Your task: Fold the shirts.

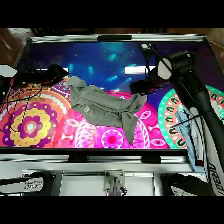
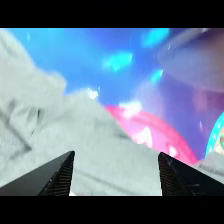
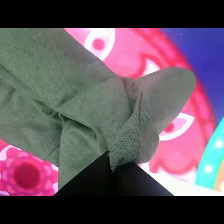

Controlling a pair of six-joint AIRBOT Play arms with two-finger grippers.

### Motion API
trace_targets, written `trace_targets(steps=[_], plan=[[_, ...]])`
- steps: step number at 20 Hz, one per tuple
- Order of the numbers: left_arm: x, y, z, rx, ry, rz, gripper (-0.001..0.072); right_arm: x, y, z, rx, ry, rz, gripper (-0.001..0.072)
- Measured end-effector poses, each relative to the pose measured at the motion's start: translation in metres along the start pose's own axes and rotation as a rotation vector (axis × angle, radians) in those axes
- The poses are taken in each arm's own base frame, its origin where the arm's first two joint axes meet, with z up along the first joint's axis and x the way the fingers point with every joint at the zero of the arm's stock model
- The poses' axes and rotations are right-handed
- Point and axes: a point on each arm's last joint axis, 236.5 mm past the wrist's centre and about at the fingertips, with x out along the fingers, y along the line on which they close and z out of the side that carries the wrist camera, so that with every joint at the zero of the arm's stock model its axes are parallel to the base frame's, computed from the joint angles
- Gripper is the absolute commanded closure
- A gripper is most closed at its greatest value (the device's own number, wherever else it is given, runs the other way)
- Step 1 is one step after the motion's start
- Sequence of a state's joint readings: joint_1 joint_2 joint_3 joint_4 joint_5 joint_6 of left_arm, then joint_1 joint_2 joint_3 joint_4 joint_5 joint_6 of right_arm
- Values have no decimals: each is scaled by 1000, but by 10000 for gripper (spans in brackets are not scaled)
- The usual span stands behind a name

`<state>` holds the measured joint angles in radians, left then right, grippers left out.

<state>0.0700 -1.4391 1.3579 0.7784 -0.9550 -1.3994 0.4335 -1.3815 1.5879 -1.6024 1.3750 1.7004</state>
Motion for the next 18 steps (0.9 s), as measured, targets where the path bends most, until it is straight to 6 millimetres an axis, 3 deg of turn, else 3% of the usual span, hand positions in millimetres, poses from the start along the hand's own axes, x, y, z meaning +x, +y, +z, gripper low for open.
trace_targets(steps=[4, 8, 13, 16, 18], plan=[[-21, 38, -36, -94, 178, 85, 119, 15, 0, -5, -4, 42, -5, 650], [-34, 42, -104, -104, 420, 132, 99, 19, 0, -6, -5, 56, -7, 650], [2, 5, -200, -146, 604, 47, 99, 20, 4, -10, -3, 73, 9, 650], [22, -1, -240, -179, 634, 40, 100, 20, 5, -12, -7, 81, 15, 650], [37, -5, -254, -204, 611, 36, 100, 20, 5, -12, -9, 82, 16, 649]])
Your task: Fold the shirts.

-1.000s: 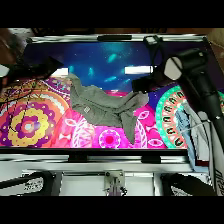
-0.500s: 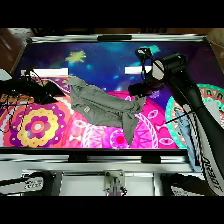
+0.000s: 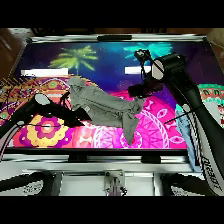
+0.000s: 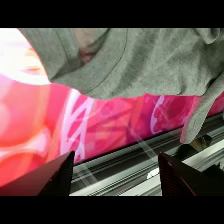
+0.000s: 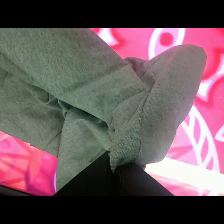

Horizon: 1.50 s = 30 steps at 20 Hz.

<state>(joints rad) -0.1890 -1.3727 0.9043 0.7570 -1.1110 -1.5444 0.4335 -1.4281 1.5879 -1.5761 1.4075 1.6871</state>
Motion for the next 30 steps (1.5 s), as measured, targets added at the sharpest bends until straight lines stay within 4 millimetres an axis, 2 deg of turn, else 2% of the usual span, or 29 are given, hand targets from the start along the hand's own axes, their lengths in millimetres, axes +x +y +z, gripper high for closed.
trace_targets(steps=[3, 6, 11, 12, 13, 14, 15, 16, 19, 21, 22, 24, 25, 26, 28, 29, 30], plan=[[22, -5, 5, -36, -51, -17, 102, 0, 1, 1, -4, -3, 3, 650], [40, -1, 11, -84, -72, -16, 102, 0, 1, 2, -7, -10, 4, 650], [52, 3, 21, -119, -107, -15, 121, 0, 1, 3, -12, -12, 5, 650], [53, 1, 25, -127, -127, -20, 144, 0, 1, 3, -12, -14, 5, 649], [53, 1, 29, -132, -145, -23, 370, 0, 1, 4, -13, -15, 5, 649], [54, 1, 34, -136, -167, -25, 522, 0, 1, 4, -13, -17, 6, 650], [53, -1, 37, -140, -180, -33, 612, 0, 1, 4, -13, -18, 6, 650], [52, -4, 41, -135, -191, -40, 678, 0, 1, 4, -13, -19, 5, 649], [32, -30, 51, 24, -198, -78, 680, -1, 1, 5, -14, -22, 4, 650], [-3, -64, 63, 179, -239, -111, 679, -8, 1, 6, -16, -41, 4, 649], [-32, -86, 73, 273, -291, -117, 679, -16, 0, 8, -24, -60, 4, 649], [-109, -138, 89, 477, -458, -118, 678, -43, -4, 13, -45, -127, -9, 649], [-155, -166, 91, 573, -558, -114, 678, -66, -8, 17, -54, -183, -25, 649], [-211, -198, 86, 671, -684, -117, 678, -91, -14, 22, -61, -248, -46, 650], [-323, -255, 51, 840, -942, -120, 678, -165, -27, 32, -61, -441, -95, 649], [-378, -279, 20, 914, -1074, -123, 678, -213, -34, 35, -53, -572, -117, 650], [-422, -295, -14, 974, -1186, -123, 678, -260, -39, 35, -39, -706, -124, 649]])
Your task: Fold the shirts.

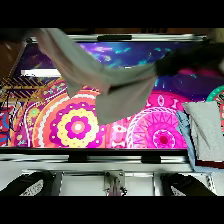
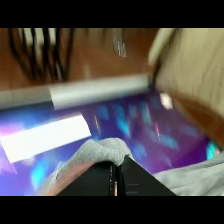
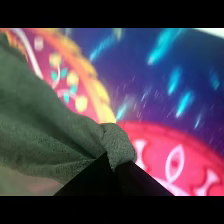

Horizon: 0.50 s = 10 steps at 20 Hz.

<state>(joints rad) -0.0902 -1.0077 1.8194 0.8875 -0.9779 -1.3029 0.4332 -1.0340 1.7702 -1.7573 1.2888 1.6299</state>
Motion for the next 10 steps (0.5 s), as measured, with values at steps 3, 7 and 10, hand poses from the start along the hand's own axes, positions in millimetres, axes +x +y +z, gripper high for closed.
trace_targets(steps=[3, 7, 10], plan=[[-105, -53, 85, 136, -256, 51, 678, -129, -20, 77, 61, -444, 10, 650], [-180, -85, 102, 173, -358, 148, 678, -250, -31, 102, 114, -771, 57, 650], [-192, -66, 82, 130, -291, 264, 677, -256, -32, 88, 121, -731, 62, 649]])
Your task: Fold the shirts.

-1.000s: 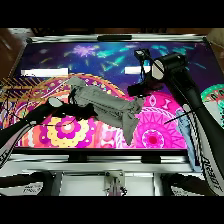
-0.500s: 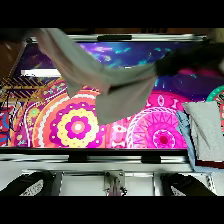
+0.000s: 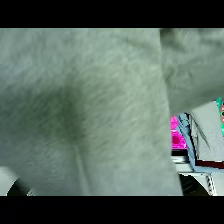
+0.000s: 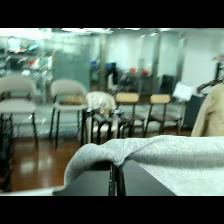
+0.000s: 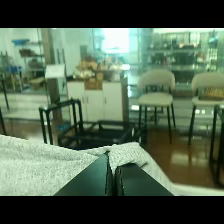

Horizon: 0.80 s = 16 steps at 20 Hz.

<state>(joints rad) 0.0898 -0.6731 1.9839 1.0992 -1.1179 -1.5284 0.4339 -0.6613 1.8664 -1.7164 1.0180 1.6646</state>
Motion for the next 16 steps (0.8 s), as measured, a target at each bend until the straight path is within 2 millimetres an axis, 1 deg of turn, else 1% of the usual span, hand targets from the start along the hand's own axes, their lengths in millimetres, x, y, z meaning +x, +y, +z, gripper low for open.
trace_targets(steps=[1, 2, 4, 5, 7, 10, 12, 13, 14, 16], plan=[[2, 9, -15, -11, 51, 36, 677, 5, -2, -14, -5, 55, -11, 650], [5, 19, -32, -27, 110, 64, 677, 12, -5, -31, -13, 125, -26, 649], [16, 40, -79, -68, 255, 117, 677, 37, -12, -79, -65, 303, -66, 649], [22, 51, -107, -93, 333, 139, 677, 51, -15, -103, -100, 386, -82, 649], [34, 74, -165, -140, 480, 188, 677, 89, -19, -160, -174, 562, -104, 650], [48, 114, -254, -193, 663, 276, 677, 150, -18, -253, -249, 781, -104, 650], [58, 139, -314, -223, 761, 327, 677, 192, -15, -326, -287, 906, -94, 650], [61, 150, -347, -240, 812, 349, 677, 209, -13, -359, -300, 949, -85, 650], [65, 159, -374, -255, 847, 364, 677, 224, -10, -395, -313, 998, -74, 650], [72, 174, -427, -292, 921, 389, 675, 242, -7, -455, -322, 1072, -60, 650]])
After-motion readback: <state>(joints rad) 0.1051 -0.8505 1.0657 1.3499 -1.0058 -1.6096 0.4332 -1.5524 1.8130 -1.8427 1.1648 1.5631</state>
